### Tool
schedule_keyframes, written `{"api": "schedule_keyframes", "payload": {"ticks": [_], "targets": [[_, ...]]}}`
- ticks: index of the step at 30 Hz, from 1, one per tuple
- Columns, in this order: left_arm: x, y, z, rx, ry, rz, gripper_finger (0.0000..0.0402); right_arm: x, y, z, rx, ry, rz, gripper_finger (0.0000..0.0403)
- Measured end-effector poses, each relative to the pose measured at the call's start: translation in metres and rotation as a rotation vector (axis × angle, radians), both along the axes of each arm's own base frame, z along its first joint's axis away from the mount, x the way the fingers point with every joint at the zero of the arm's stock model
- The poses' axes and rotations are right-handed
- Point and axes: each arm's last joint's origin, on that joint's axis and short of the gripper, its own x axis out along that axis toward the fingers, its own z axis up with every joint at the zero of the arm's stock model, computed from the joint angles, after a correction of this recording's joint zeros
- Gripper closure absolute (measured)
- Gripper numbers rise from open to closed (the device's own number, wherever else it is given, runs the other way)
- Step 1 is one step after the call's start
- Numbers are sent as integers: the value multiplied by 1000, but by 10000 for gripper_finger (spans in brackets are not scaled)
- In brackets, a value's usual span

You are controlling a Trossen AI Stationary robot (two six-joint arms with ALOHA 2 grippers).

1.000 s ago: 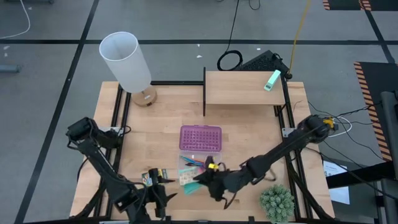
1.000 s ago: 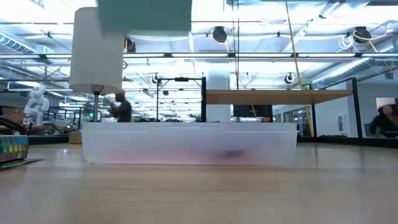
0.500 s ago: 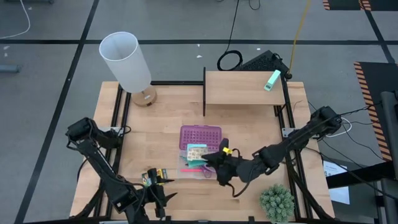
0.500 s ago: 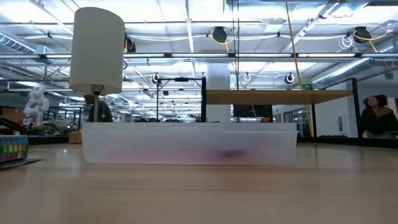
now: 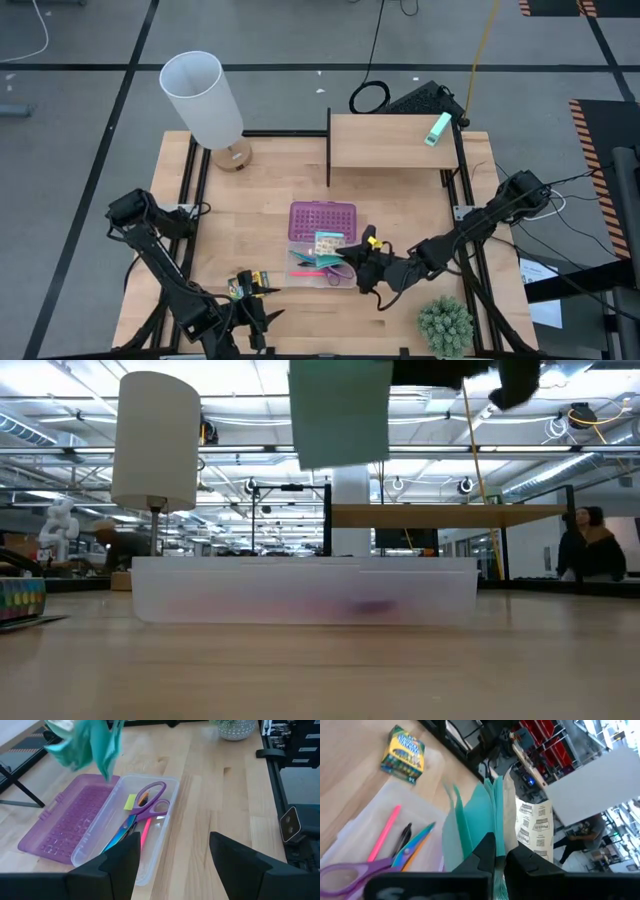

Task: Pack school essentials
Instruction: Put the sticky notes into the violet plastic pencil case

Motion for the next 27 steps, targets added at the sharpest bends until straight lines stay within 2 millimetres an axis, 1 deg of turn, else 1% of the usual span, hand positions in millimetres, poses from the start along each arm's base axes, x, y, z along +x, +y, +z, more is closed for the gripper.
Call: {"api": "schedule_keyframes", "payload": {"ticks": [10,16,20,27], "targets": [[0,0,0,1,0,0,161,-17,-10,-37,41,69,-32,394],[1,0,0,1,0,1,161,-23,-14,-47,66,91,-35,394],[2,2,0,1,0,7,161,-22,-18,-54,110,92,-25,385],[2,2,0,1,0,8,161,-17,-21,-68,101,109,-44,384]]}}
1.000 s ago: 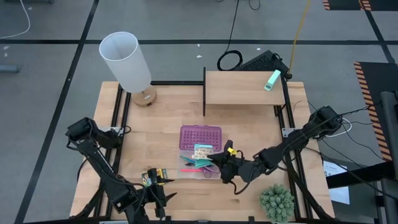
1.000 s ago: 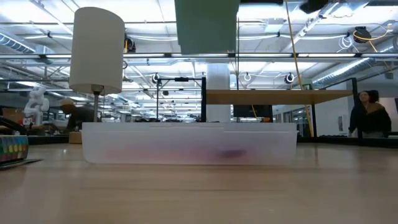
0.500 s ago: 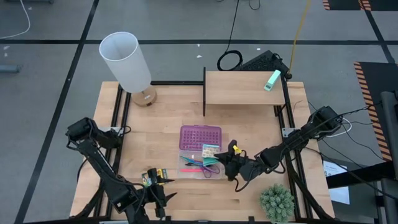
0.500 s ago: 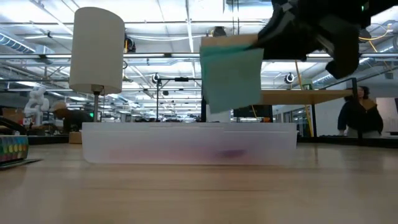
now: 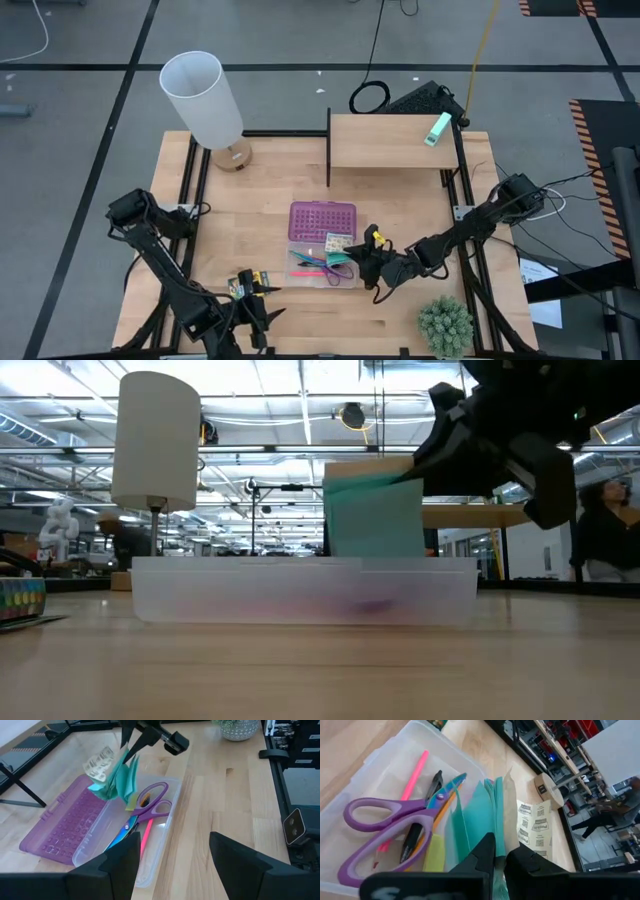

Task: Pack school essentials
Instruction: Put the sticky notes into the violet plastic pencil case

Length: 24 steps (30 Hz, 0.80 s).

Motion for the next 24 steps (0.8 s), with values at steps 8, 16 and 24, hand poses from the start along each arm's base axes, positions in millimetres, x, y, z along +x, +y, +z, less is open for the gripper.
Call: {"api": "schedule_keyframes", "payload": {"ticks": [8,16,24], "targets": [[0,0,0,0,0,0,161,0,2,-3,46,30,68,375],[0,0,0,-1,1,-1,161,-2,4,-5,114,37,52,344],[0,0,0,-2,1,-1,161,-5,10,-5,154,28,54,276]]}}
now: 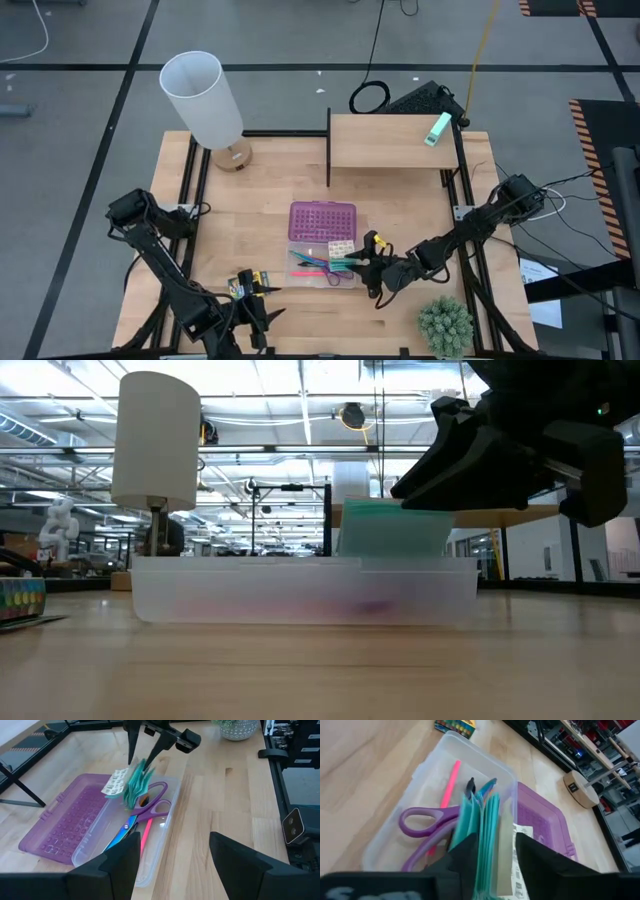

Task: Pack school essentials
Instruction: Put the sticky notes into the violet plastic pencil case, then put the crayon box into the violet pencil plastic case

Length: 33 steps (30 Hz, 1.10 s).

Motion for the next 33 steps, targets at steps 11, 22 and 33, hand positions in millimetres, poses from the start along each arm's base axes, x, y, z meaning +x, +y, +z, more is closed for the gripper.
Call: {"api": "schedule_keyframes", "payload": {"ticks": [11,22,33], "targets": [[-2,2,-8,-2,6,-1,161,-10,-1,22,201,15,45,225],[-3,4,-14,-15,5,15,161,0,-18,22,526,-20,-145,267],[-2,3,-13,-4,-1,-3,161,2,-17,9,616,53,-149,360]]}}
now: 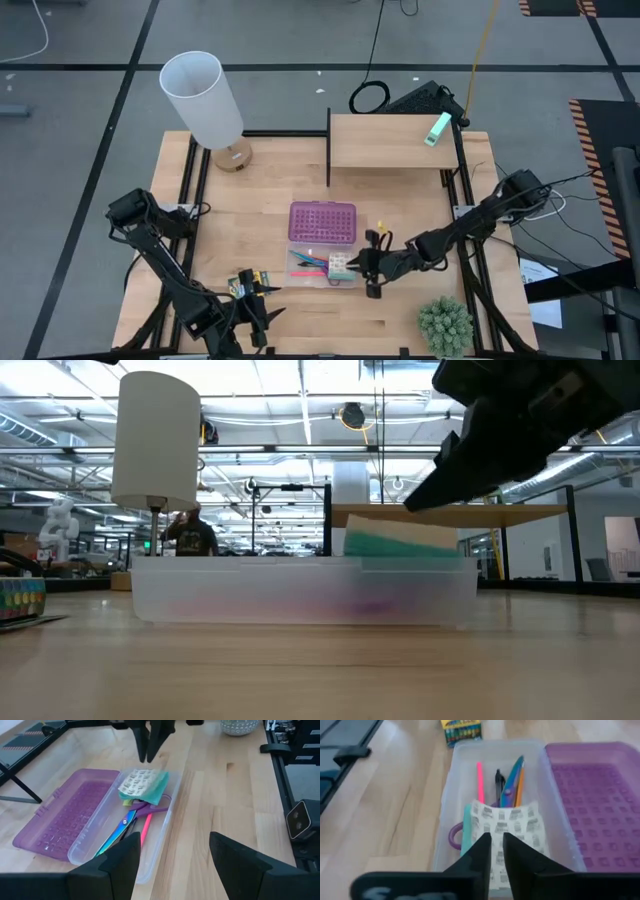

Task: Pack school essentials
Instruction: Put the crayon box into the violet pencil plastic case

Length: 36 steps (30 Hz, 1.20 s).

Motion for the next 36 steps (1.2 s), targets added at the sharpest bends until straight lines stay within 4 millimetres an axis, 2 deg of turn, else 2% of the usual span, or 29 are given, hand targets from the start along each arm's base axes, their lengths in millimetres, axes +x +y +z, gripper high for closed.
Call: {"api": "schedule_keyframes", "payload": {"ticks": [7,21,26,32,36], "targets": [[2,0,0,-5,-6,3,161,9,5,-18,11,-13,15,393],[2,0,1,-5,-8,-1,161,11,3,-24,27,15,43,399],[2,0,1,-24,-11,6,161,8,5,-6,33,-41,69,399],[7,-2,2,-225,100,-17,161,-6,10,22,55,-88,107,399],[7,-4,3,-322,187,-44,161,-14,19,28,66,-98,143,399]]}}
